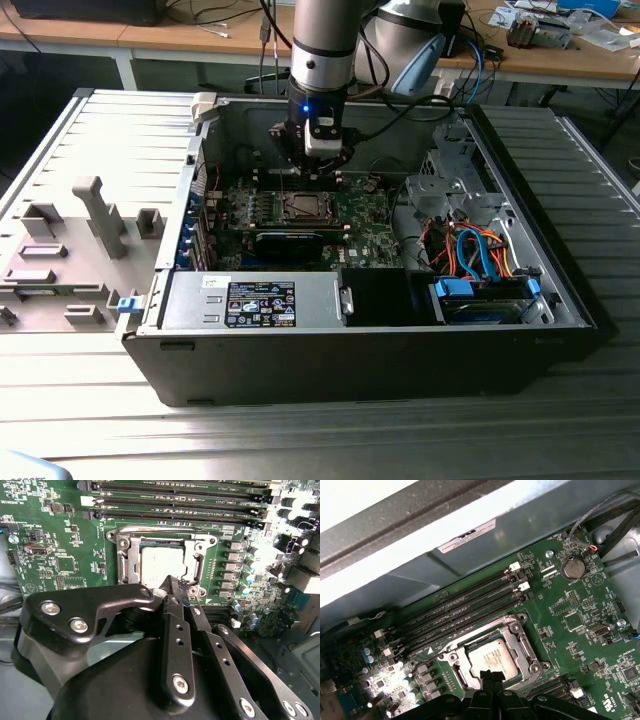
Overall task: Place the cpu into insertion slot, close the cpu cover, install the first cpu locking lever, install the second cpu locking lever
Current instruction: 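Install the first cpu locking lever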
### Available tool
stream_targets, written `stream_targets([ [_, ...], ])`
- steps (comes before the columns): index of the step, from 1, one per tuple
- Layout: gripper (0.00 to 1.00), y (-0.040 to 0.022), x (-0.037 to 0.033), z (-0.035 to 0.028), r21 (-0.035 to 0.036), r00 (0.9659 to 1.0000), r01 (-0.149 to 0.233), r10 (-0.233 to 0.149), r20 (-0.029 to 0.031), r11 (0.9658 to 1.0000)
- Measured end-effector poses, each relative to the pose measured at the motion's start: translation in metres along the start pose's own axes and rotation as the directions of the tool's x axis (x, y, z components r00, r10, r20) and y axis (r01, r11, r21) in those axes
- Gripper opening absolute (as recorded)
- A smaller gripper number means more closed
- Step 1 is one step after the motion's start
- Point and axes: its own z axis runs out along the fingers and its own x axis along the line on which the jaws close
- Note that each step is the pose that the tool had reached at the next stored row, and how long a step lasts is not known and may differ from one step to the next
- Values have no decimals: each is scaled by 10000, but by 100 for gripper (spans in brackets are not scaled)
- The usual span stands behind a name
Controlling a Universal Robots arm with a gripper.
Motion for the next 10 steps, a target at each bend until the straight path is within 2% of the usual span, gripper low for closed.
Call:
stream_targets([
  [10, 11, 0, 0, 0, 12, 9995, 309, -309, 12, 9995],
])
